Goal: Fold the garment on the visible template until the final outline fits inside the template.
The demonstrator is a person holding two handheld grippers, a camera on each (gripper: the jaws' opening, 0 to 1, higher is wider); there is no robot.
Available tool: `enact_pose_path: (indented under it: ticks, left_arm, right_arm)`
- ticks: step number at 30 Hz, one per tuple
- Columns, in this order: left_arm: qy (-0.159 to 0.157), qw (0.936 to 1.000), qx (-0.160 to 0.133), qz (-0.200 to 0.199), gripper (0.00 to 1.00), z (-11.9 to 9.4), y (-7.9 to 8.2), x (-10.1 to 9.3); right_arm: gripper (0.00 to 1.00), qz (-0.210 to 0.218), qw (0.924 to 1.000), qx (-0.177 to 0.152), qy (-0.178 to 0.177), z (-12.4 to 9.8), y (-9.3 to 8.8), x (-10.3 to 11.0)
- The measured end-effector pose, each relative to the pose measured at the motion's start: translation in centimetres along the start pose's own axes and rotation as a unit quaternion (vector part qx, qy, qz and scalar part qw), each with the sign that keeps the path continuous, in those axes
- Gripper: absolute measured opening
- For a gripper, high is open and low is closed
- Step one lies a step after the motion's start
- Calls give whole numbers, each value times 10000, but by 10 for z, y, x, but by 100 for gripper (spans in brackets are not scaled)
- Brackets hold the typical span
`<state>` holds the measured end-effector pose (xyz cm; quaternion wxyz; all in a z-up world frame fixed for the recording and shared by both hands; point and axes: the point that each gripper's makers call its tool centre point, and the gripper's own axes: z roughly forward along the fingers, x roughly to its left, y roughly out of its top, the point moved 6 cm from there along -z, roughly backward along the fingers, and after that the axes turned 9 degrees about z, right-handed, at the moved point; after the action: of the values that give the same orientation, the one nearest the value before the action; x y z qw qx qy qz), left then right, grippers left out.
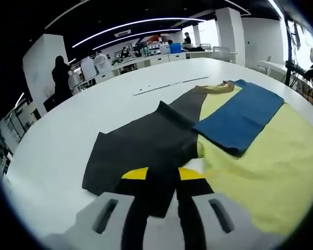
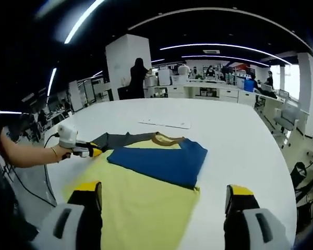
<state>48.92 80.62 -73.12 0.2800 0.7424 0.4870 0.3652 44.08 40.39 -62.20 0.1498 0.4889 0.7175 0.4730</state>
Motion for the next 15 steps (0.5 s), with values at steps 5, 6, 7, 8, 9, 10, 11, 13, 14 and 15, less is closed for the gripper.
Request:
enact_pose_path:
  ticks: [5, 6, 7, 8, 9, 10, 11, 13, 14, 15]
  left_arm:
    - [-9, 9998, 36, -175, 0, -4, 1, 2]
    - [-27, 9997, 53, -230, 0, -6, 2, 4]
    - [-31, 9997, 52, -231, 0, -7, 2, 6]
    - [-31, 9996, 59, -276, 0, -9, 4, 9]
    - [-11, 9994, 57, -337, 0, -10, 4, 12]
    - [13, 9995, 21, -319, 0, -13, 8, 15]
    - [41, 9996, -18, -276, 0, -16, 10, 18]
    - [59, 9996, -133, -257, 0, -23, 17, 24]
    - [63, 9994, -202, -260, 0, -28, 21, 28]
    - [76, 9994, -214, -257, 0, -28, 21, 30]
  right_arm:
    - [98, 117, 9999, 26, -23, -1, -6, 3]
    - [98, 74, 9999, 64, -41, -2, -7, 4]
    - [98, 20, 10000, 73, -44, -3, -7, 5]
    - [99, -40, 9999, 81, -54, -3, -7, 6]
    - [99, -73, 9999, 99, -51, -4, -6, 7]
    - [99, -115, 9999, 110, -38, -5, -5, 9]
    - [99, -132, 9998, 116, -27, -5, -3, 10]
    - [99, -203, 9997, 100, 50, -7, 1, 14]
    - [100, -217, 9997, 92, 72, -7, 3, 15]
    - [100, -245, 9996, 84, 97, -8, 4, 17]
